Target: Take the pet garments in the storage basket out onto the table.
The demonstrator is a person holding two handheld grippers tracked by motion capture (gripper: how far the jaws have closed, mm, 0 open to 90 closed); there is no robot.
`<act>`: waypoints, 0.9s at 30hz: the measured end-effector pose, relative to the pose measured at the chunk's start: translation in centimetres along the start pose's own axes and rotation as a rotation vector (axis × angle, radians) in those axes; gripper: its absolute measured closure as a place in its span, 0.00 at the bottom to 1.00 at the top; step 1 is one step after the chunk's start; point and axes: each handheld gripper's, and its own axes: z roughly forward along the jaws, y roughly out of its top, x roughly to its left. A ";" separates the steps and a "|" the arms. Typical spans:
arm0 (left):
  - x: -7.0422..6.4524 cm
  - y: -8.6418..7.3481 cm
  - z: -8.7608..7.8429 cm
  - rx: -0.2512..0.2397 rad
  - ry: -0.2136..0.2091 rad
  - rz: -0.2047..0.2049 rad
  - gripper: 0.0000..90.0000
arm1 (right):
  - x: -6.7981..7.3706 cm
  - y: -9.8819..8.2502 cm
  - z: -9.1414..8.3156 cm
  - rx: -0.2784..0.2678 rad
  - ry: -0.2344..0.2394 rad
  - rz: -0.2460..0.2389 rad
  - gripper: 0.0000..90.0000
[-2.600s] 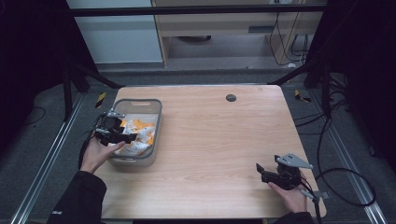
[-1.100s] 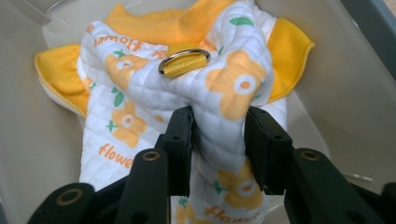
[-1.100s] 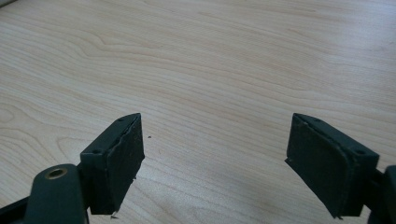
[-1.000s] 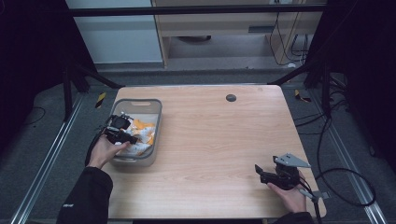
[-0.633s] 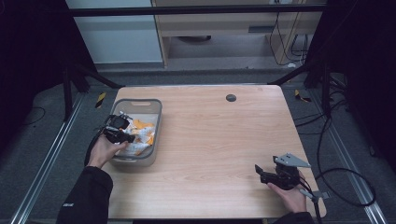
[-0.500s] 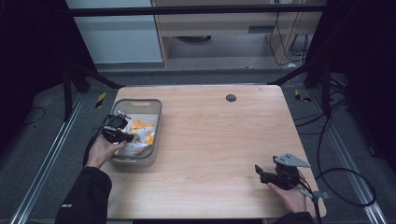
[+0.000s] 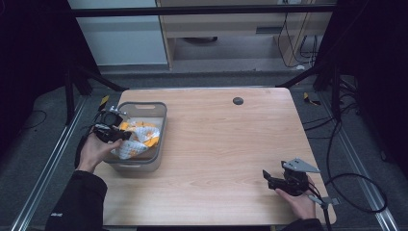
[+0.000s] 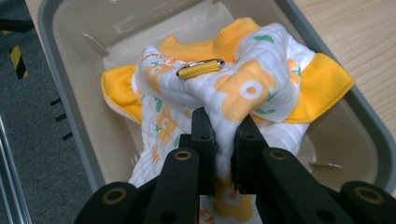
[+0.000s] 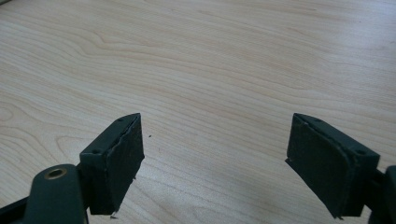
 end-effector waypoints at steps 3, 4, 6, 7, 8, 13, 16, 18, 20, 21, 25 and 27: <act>0.0 0.2 -1.3 -0.028 0.004 0.006 0.91 | 0.0 0.0 -0.1 0.000 0.002 0.005 0.21; 0.0 0.3 -1.6 -0.033 0.007 0.010 0.91 | 0.0 0.0 -0.1 0.000 0.003 0.006 0.21; -0.1 0.4 -1.9 -0.040 0.007 0.012 0.91 | 0.0 0.0 0.0 -0.001 0.000 -0.001 0.21; -0.1 0.5 -2.2 -0.043 0.006 0.016 0.91 | 0.0 0.0 0.0 -0.001 0.000 -0.002 0.21; -0.2 0.6 -2.5 -0.045 0.009 0.023 0.91 | 0.0 0.0 0.0 -0.001 0.000 -0.002 0.21; -0.5 1.0 -4.0 -0.071 0.014 0.037 0.91 | 0.0 0.0 0.0 -0.002 -0.001 -0.003 0.21; -0.8 1.2 -4.8 -0.083 0.011 0.054 0.91 | 0.0 0.0 0.0 -0.001 -0.001 -0.003 0.21; -1.2 1.4 -5.4 -0.093 0.005 0.069 0.91 | 0.0 0.0 0.0 -0.002 0.000 -0.002 0.21; -1.4 1.4 -5.6 -0.092 0.002 0.072 0.91 | 0.0 0.0 -0.1 -0.001 0.002 0.006 0.21; -1.7 1.5 -6.0 -0.097 0.002 0.088 0.91 | 0.1 0.0 -0.1 -0.006 -0.002 0.006 0.21; -2.3 1.7 -6.7 -0.109 -0.007 0.104 0.91 | 0.0 0.0 -0.2 -0.016 -0.007 0.002 0.21; -2.5 1.8 -6.9 -0.109 -0.011 0.114 0.91 | 0.0 0.0 -0.1 -0.016 -0.007 -0.003 0.21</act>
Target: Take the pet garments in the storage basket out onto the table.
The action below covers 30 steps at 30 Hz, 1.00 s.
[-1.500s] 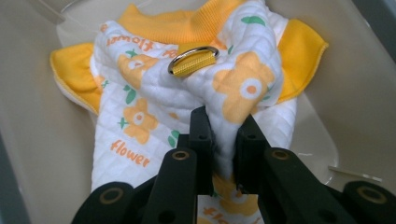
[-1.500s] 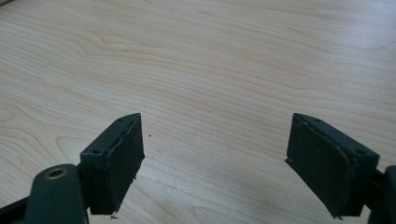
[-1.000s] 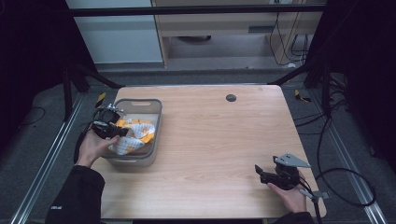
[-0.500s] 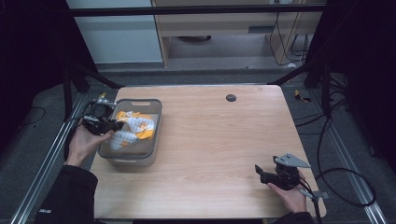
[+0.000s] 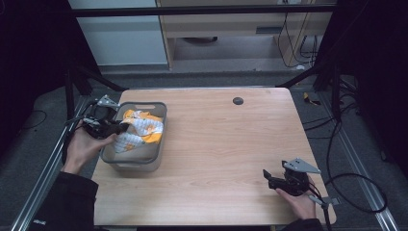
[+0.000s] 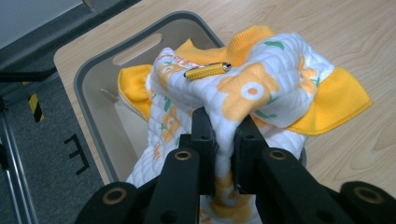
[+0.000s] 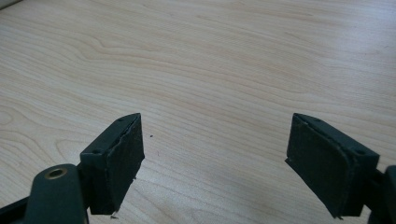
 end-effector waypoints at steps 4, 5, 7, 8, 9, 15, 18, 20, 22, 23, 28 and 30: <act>-0.7 0.3 -0.4 -0.007 -0.016 0.019 0.91 | 0.0 0.0 0.0 0.000 0.000 0.001 0.21; -0.9 0.4 -0.4 -0.013 -0.024 0.026 0.91 | 0.0 0.0 0.0 0.001 0.000 0.004 0.21; -1.4 0.6 -0.6 -0.019 -0.036 0.036 0.91 | 0.0 0.0 0.0 -0.001 0.000 -0.002 0.21; -1.6 0.7 -0.7 -0.020 -0.040 0.050 0.91 | 0.0 0.0 0.0 0.000 0.000 0.001 0.21; -1.6 0.7 -0.7 -0.020 -0.040 0.050 0.91 | 0.0 0.0 0.0 0.000 0.000 0.001 0.21; -3.8 1.7 -0.6 -0.027 -0.069 0.108 0.91 | 0.0 0.0 -0.1 -0.005 -0.001 0.004 0.21; -4.7 2.1 -0.4 -0.034 -0.088 0.127 0.91 | 0.0 0.0 -0.1 -0.003 0.001 0.011 0.20; -5.2 2.4 -0.1 -0.031 -0.097 0.135 0.91 | 0.0 0.0 -0.1 -0.005 0.000 0.006 0.20; -5.7 2.6 0.2 -0.028 -0.102 0.147 0.91 | 0.0 0.0 -0.1 -0.004 0.001 0.011 0.20; -5.7 2.6 0.2 -0.028 -0.102 0.147 0.91 | 0.0 0.0 -0.1 -0.004 0.001 0.011 0.20; -7.1 3.2 0.7 -0.033 -0.129 0.175 0.91 | 0.0 0.0 -0.1 -0.004 0.002 0.010 0.20; -7.6 3.4 1.0 -0.033 -0.133 0.182 0.91 | 0.0 0.0 -0.1 -0.005 -0.001 0.004 0.20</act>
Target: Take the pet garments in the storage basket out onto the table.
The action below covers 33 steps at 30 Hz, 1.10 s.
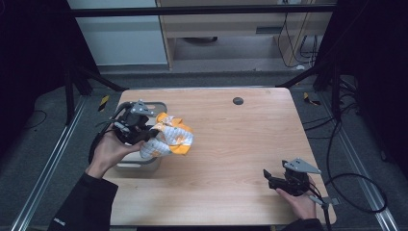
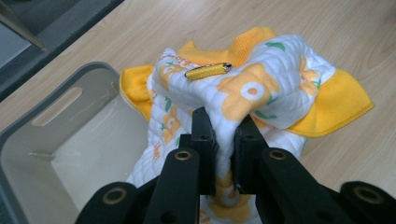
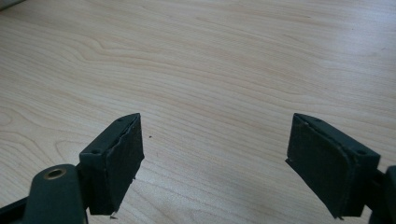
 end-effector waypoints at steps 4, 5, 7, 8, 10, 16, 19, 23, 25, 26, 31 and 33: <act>-0.7 0.5 0.7 0.001 -0.015 0.013 0.91 | 0.0 0.0 0.0 -0.003 -0.002 -0.003 0.20; -0.7 0.5 0.7 0.001 -0.015 0.013 0.91 | 0.0 0.0 0.0 -0.003 -0.002 -0.003 0.20; -1.3 0.8 1.4 -0.002 -0.037 0.021 0.91 | 0.0 0.0 -0.1 -0.004 -0.001 -0.003 0.20; -1.5 0.9 1.7 0.000 -0.044 0.026 0.91 | 0.0 0.0 -0.1 -0.004 -0.001 -0.003 0.20; -1.9 1.1 2.2 0.002 -0.053 0.031 0.91 | 0.0 0.0 -0.1 -0.005 -0.002 -0.004 0.20; -2.7 1.4 3.5 0.006 -0.073 0.046 0.91 | -0.1 0.0 -0.1 -0.007 -0.004 -0.005 0.20; -3.3 1.5 4.4 0.009 -0.089 0.055 0.91 | 0.0 0.0 -0.1 -0.008 -0.004 -0.005 0.20; -3.6 1.6 4.9 0.016 -0.096 0.062 0.91 | 0.0 0.0 -0.1 -0.007 -0.005 -0.007 0.20; -3.8 1.7 5.2 0.022 -0.099 0.067 0.91 | 0.0 0.0 -0.1 -0.007 -0.005 -0.008 0.20; -4.0 1.7 5.4 0.019 -0.102 0.067 0.91 | 0.0 0.0 -0.1 -0.007 -0.005 -0.009 0.20; -4.5 1.7 6.1 0.020 -0.119 0.073 0.91 | 0.0 0.0 -0.1 -0.005 -0.007 -0.008 0.20; -4.8 1.6 6.6 0.024 -0.124 0.076 0.91 | 0.0 0.0 -0.1 -0.006 -0.008 -0.009 0.20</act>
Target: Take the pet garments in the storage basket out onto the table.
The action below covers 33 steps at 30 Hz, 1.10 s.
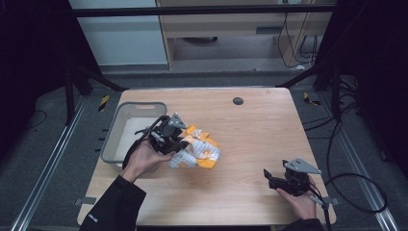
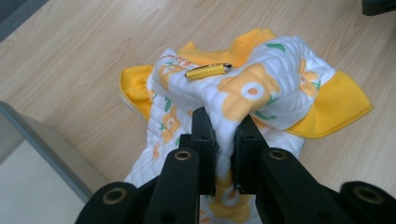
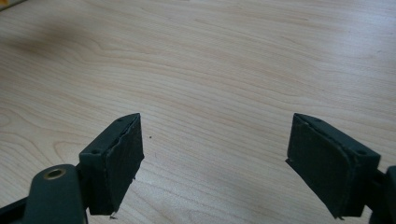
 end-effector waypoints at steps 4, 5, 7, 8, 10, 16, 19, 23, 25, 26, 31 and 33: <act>-0.6 0.0 1.2 0.006 -0.016 0.005 0.91 | 0.0 0.0 0.0 0.000 -0.003 0.006 0.20; -0.8 0.0 1.5 0.007 -0.021 0.004 0.91 | 0.0 0.0 0.0 0.000 -0.003 0.006 0.20; -1.1 0.0 1.9 0.007 -0.029 0.010 0.91 | 0.0 0.0 0.0 0.001 -0.003 0.005 0.20; -1.1 0.0 1.9 0.007 -0.029 0.010 0.91 | 0.0 0.0 0.0 0.001 -0.003 0.005 0.20; -1.4 0.0 2.4 0.010 -0.037 0.013 0.91 | 0.0 0.0 0.0 0.001 -0.004 0.004 0.20; -2.4 0.2 3.5 0.012 -0.052 0.027 0.91 | -0.1 0.0 0.0 0.003 -0.009 0.001 0.20; -3.1 0.5 4.4 0.016 -0.074 0.034 0.91 | -0.1 0.0 0.0 0.004 -0.013 0.006 0.20; -3.5 0.6 4.9 0.018 -0.084 0.040 0.91 | -0.2 -0.1 0.0 0.004 -0.017 0.008 0.20; -3.9 0.7 5.4 0.020 -0.093 0.044 0.91 | -0.2 -0.1 0.0 0.005 -0.017 0.009 0.20; -3.9 0.7 5.4 0.020 -0.093 0.044 0.91 | -0.2 -0.1 0.0 0.006 -0.019 0.010 0.20; -4.7 0.6 6.4 0.023 -0.101 0.055 0.91 | -0.2 0.0 -0.1 0.010 -0.021 0.018 0.20; -5.0 0.6 6.7 0.022 -0.106 0.060 0.91 | -0.2 0.0 -0.1 0.009 -0.024 0.021 0.20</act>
